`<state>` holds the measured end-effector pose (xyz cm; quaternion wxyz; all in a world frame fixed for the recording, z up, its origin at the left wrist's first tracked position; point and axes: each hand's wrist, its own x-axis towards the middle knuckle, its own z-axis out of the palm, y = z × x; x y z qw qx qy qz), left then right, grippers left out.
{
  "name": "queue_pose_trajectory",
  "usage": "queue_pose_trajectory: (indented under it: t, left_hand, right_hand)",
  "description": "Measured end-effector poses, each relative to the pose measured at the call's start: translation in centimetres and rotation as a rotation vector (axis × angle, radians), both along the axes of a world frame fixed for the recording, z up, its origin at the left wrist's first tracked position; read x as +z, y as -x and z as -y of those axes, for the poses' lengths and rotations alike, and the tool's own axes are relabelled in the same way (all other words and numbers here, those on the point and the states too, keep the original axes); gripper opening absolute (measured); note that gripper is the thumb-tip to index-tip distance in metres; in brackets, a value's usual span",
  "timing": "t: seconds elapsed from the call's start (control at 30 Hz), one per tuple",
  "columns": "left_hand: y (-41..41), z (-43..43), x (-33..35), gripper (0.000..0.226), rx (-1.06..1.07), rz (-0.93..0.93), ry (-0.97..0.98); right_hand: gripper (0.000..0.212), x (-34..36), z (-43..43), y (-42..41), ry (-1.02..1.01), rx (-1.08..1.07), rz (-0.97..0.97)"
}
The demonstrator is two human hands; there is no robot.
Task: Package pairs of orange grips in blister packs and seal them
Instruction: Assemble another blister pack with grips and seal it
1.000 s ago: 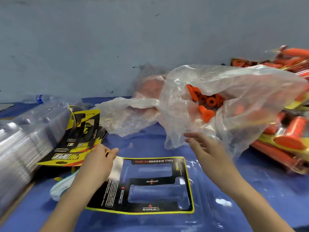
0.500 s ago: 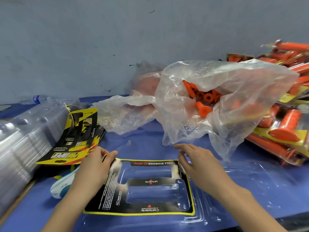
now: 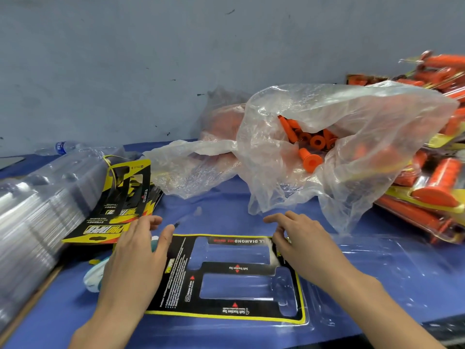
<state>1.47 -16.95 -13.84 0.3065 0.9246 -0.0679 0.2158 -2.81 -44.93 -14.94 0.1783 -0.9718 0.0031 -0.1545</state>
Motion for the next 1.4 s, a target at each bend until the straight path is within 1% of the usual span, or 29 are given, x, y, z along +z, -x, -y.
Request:
queue_pose_trajectory:
  t: [0.07,0.1,0.17,0.3,0.5,0.67,0.83,0.87,1.0,1.1,1.17,1.27,1.4]
  left_hand:
    - [0.9,-0.8,-0.3,0.007,-0.056,-0.013,0.026]
    - [1.2,-1.1,-0.6,0.003,-0.088,-0.026,0.021]
    - [1.7,-1.7,-1.1,0.009,-0.168,-0.038,-0.031]
    - [1.9,-2.0,-1.7,0.008,-0.289,-0.045,-0.191]
    - [1.5,-1.6,-2.3,0.012,-0.296,-0.048,-0.280]
    - [1.6,-1.9,-2.2,0.013,-0.294,-0.079,-0.264]
    - [1.7,-2.2,-2.1,0.011,-0.271,-0.078,-0.256]
    - [1.6,-2.1,-2.1,0.014,-0.260,-0.077,-0.247]
    - [0.8,-1.1,-1.8,0.045,-0.233,-0.076,-0.197]
    - [0.0,-0.5,-1.9,0.056,-0.216,-0.130,-0.220]
    - [-0.2,-0.3,-2.2,0.062,-0.207,-0.166,-0.268]
    - [-0.3,-0.3,-2.5,0.058,-0.195,-0.143,-0.341]
    - [-0.4,-0.2,-2.5,0.051,-0.172,-0.089,-0.404]
  right_hand:
    - [0.037,-0.2,0.1,-0.2,0.006,-0.007,0.015]
    - [0.037,-0.2,0.1,-0.3,0.006,-0.010,0.021]
    - [0.036,-0.2,0.1,-0.5,0.001,-0.011,0.030]
    - [0.035,-0.1,0.1,-0.9,-0.011,-0.022,0.037]
    - [0.036,-0.1,0.2,-1.1,-0.022,-0.041,0.021]
    - [0.039,0.1,0.3,-1.2,-0.046,-0.026,0.022]
    - [0.041,0.1,0.1,-1.2,-0.019,-0.017,0.013]
    - [0.042,0.2,0.1,-1.2,-0.019,-0.016,0.013]
    - [0.043,0.3,0.0,-1.4,-0.016,-0.027,0.021]
    - [0.044,0.1,-0.2,-1.4,-0.031,-0.037,0.043]
    - [0.044,0.0,-0.3,-1.4,-0.044,-0.052,0.059]
    - [0.042,0.0,-0.2,-1.6,-0.063,-0.047,0.071]
    - [0.037,0.0,0.0,-1.4,-0.155,0.021,0.087]
